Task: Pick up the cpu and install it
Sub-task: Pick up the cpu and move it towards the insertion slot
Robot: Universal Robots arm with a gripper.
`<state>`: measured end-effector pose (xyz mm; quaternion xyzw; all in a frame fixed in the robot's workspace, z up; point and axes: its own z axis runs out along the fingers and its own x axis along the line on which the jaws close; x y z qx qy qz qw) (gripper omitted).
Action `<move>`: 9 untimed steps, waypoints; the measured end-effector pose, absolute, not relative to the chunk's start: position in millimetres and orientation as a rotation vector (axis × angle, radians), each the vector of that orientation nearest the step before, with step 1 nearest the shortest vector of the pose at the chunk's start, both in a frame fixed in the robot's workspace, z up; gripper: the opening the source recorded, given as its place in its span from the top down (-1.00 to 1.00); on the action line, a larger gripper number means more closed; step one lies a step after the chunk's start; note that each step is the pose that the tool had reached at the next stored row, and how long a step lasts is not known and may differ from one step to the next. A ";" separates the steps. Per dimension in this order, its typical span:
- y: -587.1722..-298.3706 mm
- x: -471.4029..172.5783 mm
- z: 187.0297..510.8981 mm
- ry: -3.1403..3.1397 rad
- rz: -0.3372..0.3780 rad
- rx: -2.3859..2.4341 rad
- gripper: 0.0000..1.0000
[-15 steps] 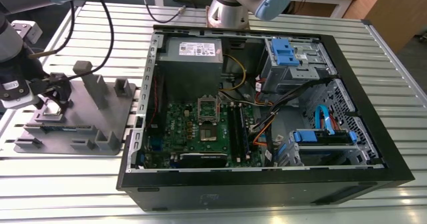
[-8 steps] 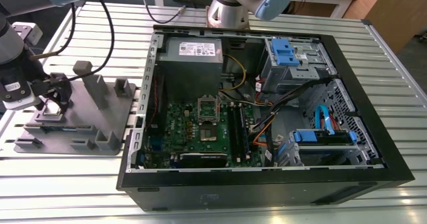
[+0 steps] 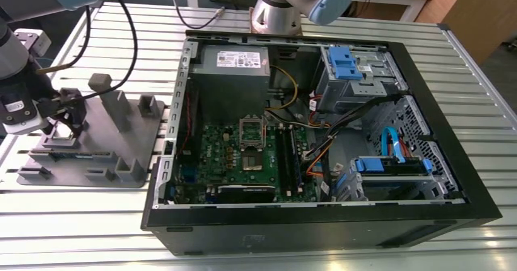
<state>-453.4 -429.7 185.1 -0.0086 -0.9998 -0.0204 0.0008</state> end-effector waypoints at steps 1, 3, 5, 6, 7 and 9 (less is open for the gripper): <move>-429.7 -453.4 184.7 -3.139 -0.064 -0.027 -0.20; -429.7 -453.4 184.0 -3.139 -0.064 -0.026 -0.20; -429.7 -453.4 183.4 -3.139 -0.064 -0.026 -0.20; -429.7 -453.4 183.1 -3.139 -0.064 -0.026 -0.20; -429.7 -453.4 182.8 -3.139 -0.064 -0.026 -0.20; -429.2 -453.4 182.4 -3.139 -0.064 -0.026 -0.20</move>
